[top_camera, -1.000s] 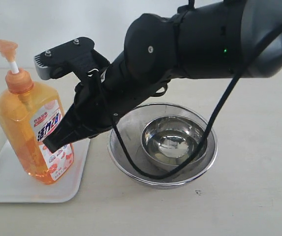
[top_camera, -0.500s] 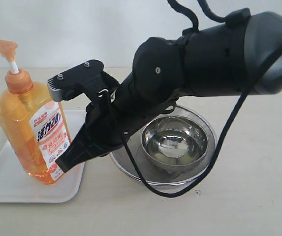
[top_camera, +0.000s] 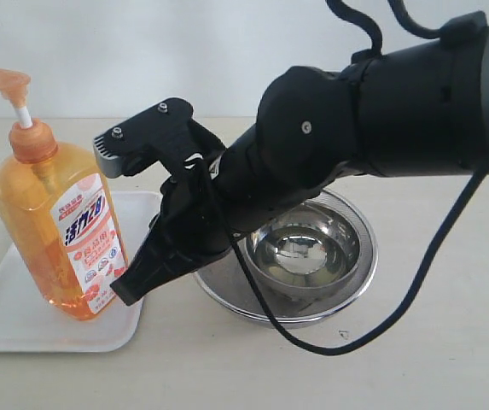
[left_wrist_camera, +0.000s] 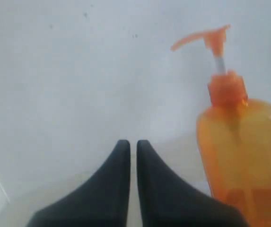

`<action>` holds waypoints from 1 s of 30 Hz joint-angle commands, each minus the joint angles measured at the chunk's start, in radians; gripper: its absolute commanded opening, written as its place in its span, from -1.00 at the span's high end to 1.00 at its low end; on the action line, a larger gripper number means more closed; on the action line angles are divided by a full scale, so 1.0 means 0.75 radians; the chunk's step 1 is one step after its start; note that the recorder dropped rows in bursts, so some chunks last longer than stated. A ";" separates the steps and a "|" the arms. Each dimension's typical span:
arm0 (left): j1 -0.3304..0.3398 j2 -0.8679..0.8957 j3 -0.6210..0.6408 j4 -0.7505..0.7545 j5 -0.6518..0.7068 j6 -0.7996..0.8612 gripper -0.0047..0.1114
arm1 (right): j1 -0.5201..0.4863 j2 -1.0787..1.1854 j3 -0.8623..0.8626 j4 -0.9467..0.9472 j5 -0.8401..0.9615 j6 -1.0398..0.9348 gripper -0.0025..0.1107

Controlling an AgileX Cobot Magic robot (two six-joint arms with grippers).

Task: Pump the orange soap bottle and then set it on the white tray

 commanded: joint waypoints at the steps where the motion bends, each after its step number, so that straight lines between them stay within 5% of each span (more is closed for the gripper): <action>1: -0.009 -0.004 0.005 -0.029 -0.161 -0.174 0.84 | -0.004 -0.014 0.009 -0.006 -0.041 -0.022 0.96; 5: -0.009 -0.004 0.005 -0.029 -0.310 -0.601 0.84 | -0.004 -0.014 0.009 -0.010 -0.046 -0.032 0.96; 10: -0.009 -0.004 0.005 0.004 -0.199 -1.175 0.84 | -0.004 -0.014 0.009 -0.010 -0.052 -0.032 0.96; 19: -0.011 0.000 0.005 0.041 -0.029 -1.167 0.84 | -0.004 -0.014 0.009 0.064 -0.199 -0.024 0.96; 24: -0.011 0.353 -0.220 0.087 -0.011 -1.211 0.84 | -0.004 -0.014 0.000 0.154 -0.225 -0.006 0.96; 26: -0.021 0.601 -0.414 0.128 0.170 -1.211 0.84 | -0.004 -0.014 0.000 0.149 -0.216 -0.006 0.96; 30: -0.149 0.968 -0.580 -0.049 0.280 -0.964 0.84 | -0.004 -0.011 0.000 0.098 -0.242 -0.038 0.96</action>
